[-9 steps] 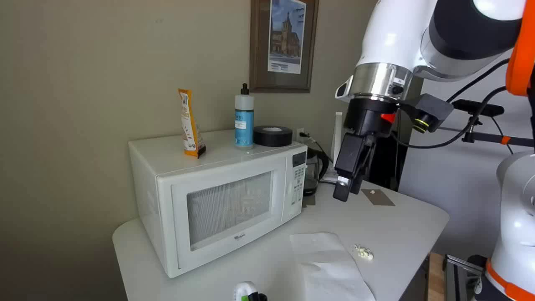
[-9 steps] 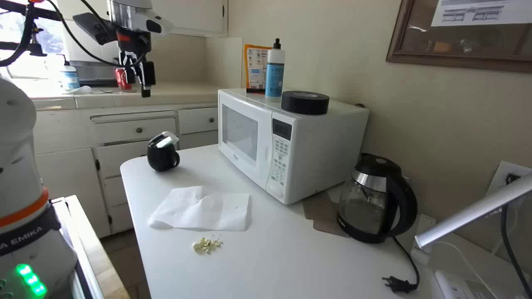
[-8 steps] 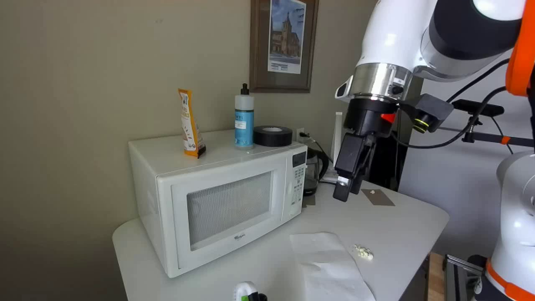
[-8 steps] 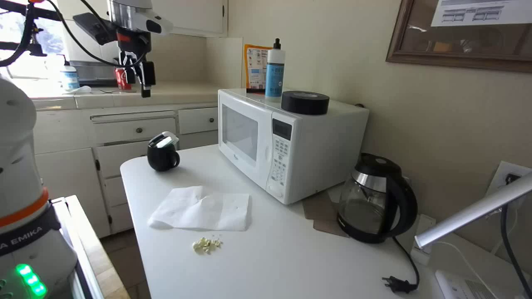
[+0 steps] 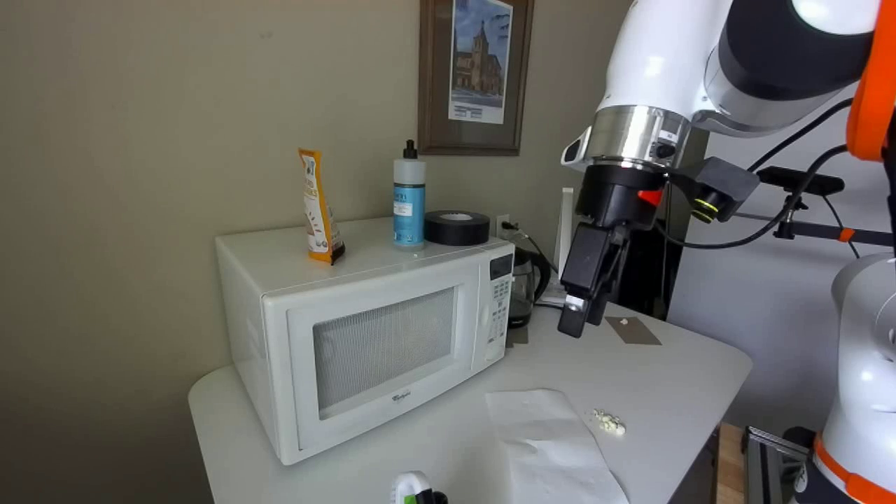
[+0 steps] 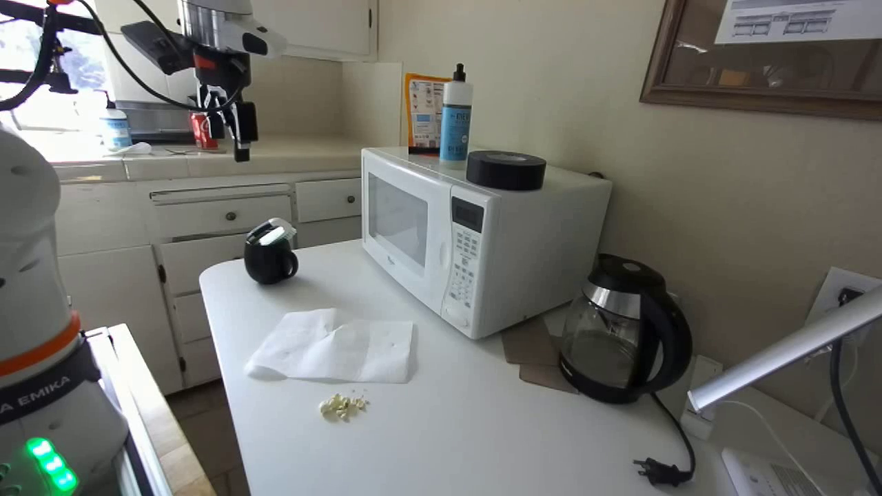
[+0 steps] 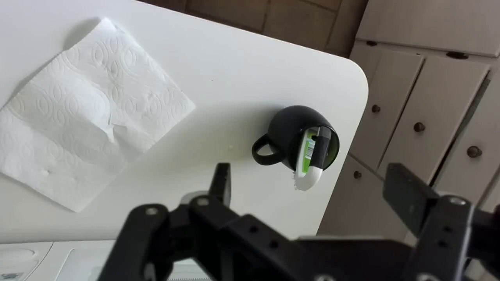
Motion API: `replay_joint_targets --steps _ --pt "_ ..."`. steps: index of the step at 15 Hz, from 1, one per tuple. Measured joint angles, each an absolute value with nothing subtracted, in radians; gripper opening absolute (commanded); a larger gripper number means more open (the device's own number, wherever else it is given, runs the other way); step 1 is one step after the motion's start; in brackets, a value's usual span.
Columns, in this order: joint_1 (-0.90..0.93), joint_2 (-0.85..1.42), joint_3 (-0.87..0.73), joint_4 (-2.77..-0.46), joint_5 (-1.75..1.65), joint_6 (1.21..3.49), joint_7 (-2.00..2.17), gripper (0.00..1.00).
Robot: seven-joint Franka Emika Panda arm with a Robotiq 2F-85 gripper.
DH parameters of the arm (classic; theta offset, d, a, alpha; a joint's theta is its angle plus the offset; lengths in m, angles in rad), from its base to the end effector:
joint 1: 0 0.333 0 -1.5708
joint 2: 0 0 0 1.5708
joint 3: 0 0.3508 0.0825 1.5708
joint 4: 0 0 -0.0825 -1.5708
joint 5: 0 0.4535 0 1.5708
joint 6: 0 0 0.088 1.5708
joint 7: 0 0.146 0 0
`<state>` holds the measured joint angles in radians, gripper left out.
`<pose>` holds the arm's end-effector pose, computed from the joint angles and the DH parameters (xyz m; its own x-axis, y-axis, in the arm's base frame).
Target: Put the brush on top of the microwave.
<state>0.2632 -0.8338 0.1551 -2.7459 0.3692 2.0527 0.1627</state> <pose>0.3214 0.1694 0.4228 0.9950 0.0529 0.0843 0.0723 -0.9662 -0.2473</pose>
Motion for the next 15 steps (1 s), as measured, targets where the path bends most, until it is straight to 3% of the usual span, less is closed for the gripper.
replay_joint_targets --steps 9,15 --pt "0.257 -0.793 0.109 -2.705 0.299 1.963 -0.006 1.00" --pt "0.224 -0.521 0.006 -2.578 0.161 1.948 -0.314 1.00"
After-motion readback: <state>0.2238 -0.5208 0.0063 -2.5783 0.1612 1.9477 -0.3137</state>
